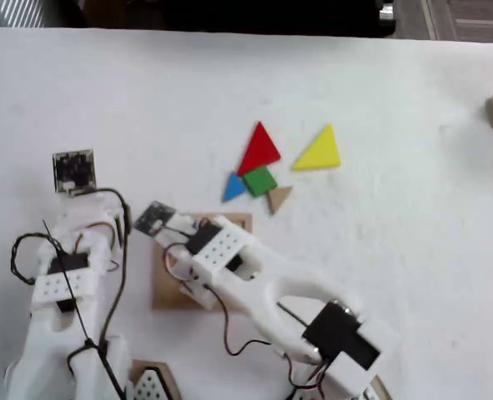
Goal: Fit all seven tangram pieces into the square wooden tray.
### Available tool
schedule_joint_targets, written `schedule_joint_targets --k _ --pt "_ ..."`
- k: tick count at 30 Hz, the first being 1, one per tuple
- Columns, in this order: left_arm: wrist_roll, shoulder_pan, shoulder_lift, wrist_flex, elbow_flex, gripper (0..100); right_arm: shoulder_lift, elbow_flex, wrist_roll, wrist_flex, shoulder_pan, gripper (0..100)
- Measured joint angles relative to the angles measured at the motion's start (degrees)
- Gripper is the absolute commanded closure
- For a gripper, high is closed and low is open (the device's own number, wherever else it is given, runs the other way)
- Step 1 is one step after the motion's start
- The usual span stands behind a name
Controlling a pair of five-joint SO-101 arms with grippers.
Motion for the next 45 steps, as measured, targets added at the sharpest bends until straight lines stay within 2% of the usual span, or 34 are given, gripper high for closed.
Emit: schedule_joint_targets --k 5,12,17,22,25,29,32,37,42,45 --pt "0.0 -0.1 0.0 0.0 0.0 79 0.3 -2.3 -5.0 -0.6 -3.5 98.1" --pt "0.0 -0.2 0.0 -0.2 0.0 79 0.3 -2.5 -5.6 -2.3 -4.0 98.1" --pt "0.0 -0.2 0.0 -0.2 0.0 79 -5.7 -2.5 -5.6 2.5 -3.6 98.1" --pt "0.0 -0.2 0.0 -0.2 0.0 79 -12.4 -1.8 -5.6 3.1 4.0 97.8" --pt "0.0 -0.2 0.0 -0.2 0.0 79 -12.2 1.1 -5.6 -2.0 8.0 98.0" --pt "0.0 -0.4 0.0 -0.2 0.0 79 -7.5 2.6 -5.6 -10.2 9.0 98.1" --pt "1.0 -3.8 0.0 -0.8 0.0 79 -3.1 2.7 -5.6 -14.1 9.0 98.1" --pt "8.9 -9.9 0.0 -3.3 0.0 79 -1.6 2.7 -5.6 -16.1 6.5 98.1" --pt "10.5 -11.2 0.0 -4.2 0.0 79 -1.6 2.7 -5.6 -16.1 1.8 98.1" --pt "10.5 -11.2 0.0 -4.3 0.0 79 -1.6 2.7 -9.0 -16.1 0.8 98.1"
